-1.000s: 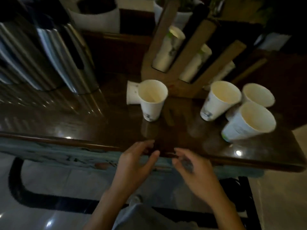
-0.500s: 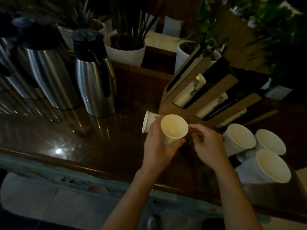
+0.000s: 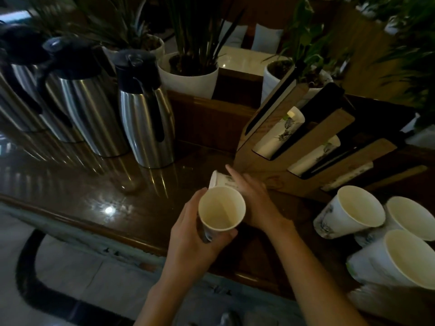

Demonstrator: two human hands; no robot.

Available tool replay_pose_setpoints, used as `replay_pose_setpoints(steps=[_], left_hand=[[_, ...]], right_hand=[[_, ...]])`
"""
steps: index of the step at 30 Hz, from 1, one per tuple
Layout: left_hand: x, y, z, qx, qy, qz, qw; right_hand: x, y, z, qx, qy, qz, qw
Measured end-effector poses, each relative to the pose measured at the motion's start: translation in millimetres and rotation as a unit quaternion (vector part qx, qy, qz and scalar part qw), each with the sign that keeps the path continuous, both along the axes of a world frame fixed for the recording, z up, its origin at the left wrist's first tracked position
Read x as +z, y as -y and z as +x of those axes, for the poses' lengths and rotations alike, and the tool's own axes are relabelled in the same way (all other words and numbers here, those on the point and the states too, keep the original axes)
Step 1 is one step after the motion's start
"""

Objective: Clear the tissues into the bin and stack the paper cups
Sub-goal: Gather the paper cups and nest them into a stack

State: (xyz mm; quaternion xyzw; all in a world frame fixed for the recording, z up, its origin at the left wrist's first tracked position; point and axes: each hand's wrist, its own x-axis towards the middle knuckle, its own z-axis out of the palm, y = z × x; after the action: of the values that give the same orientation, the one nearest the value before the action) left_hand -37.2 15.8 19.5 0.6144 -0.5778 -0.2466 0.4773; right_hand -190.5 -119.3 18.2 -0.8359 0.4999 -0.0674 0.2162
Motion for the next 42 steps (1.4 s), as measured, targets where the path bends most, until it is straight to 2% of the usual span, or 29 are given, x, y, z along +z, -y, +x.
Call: replay_pose_setpoints(steps=[1, 3, 6, 9, 12, 16, 20, 25, 28, 31, 33, 36, 40, 42], left_hand=[[0.2, 1.1, -1.1, -0.002, -0.002, 0.003, 1.0], [0.1, 3.8, -3.5, -0.012, -0.007, 0.01, 1.0], [1.3, 9.5, -9.9, -0.044, -0.009, 0.005, 0.999], [3.6, 17.5, -19.4, -0.076, -0.003, -0.003, 0.997], [5.7, 25.3, -27.6, -0.113, -0.021, -0.013, 0.993], [9.2, 30.3, -31.2, -0.142, -0.063, -0.036, 0.987], [8.4, 31.5, -30.7, -0.158, -0.077, -0.044, 0.983], [3.5, 32.9, -31.1, -0.159, -0.083, -0.054, 0.982], [3.2, 34.5, -33.0, -0.158, -0.086, -0.062, 0.982], [4.0, 35.7, -33.4, -0.154, -0.089, -0.067, 0.982], [3.8, 35.5, -33.2, -0.154, -0.086, -0.069, 0.982], [2.2, 34.2, -35.0, -0.159, -0.088, -0.056, 0.982], [-0.3, 38.2, -42.2, -0.173, -0.108, -0.033, 0.978], [-0.7, 42.0, -47.0, -0.183, -0.105, -0.029, 0.977]], right_hand=[[3.3, -7.3, -10.4, -0.006, 0.021, -0.025, 0.999], [18.4, -18.7, -33.2, -0.098, 0.11, -0.054, 0.988], [56.7, -35.6, -67.9, -0.21, 0.28, -0.122, 0.929], [93.6, -47.4, -89.6, -0.196, 0.444, -0.168, 0.858], [113.1, -54.3, -85.5, -0.123, 0.488, -0.186, 0.844], [103.0, -59.2, -62.5, -0.087, 0.451, -0.143, 0.876], [92.5, -63.0, -55.7, -0.1, 0.476, -0.127, 0.865], [89.0, -67.6, -49.2, -0.103, 0.445, -0.155, 0.876], [73.4, -69.4, -42.3, -0.106, 0.346, -0.136, 0.922], [52.6, -74.8, -39.3, -0.122, 0.223, -0.057, 0.966], [42.7, -81.1, -40.8, -0.134, 0.19, 0.0, 0.973], [44.6, -84.2, -46.2, -0.133, 0.144, 0.005, 0.981], [75.3, -71.1, -78.1, -0.183, 0.094, -0.086, 0.975], [92.7, -57.1, -108.2, -0.245, 0.016, -0.117, 0.962]])
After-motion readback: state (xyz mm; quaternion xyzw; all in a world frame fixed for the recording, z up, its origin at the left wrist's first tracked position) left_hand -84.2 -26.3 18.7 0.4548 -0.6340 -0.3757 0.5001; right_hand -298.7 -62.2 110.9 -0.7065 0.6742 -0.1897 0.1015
